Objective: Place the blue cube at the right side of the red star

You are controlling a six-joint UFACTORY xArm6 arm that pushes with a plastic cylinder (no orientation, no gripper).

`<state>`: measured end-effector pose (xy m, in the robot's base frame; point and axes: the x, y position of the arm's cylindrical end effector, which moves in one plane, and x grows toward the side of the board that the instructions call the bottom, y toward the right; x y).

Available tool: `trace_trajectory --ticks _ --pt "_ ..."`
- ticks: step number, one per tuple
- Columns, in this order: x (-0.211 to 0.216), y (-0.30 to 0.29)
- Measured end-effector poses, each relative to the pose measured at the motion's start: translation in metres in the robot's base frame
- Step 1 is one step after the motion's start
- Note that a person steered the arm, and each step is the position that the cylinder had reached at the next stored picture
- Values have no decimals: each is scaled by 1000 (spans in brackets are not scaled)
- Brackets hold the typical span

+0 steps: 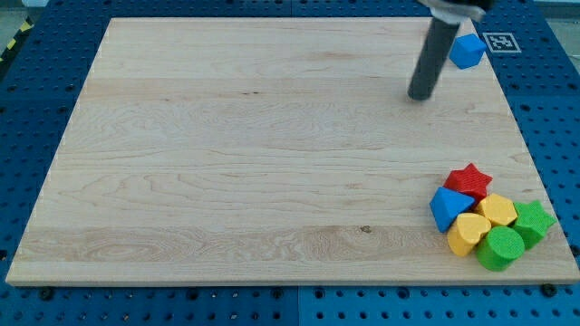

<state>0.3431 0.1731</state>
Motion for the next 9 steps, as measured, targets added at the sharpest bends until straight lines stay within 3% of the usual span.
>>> trace_trajectory --ticks 2,3,5,9 --pt "-127 9" --pt "-151 82" --pt "-152 129" --pt "-149 100"
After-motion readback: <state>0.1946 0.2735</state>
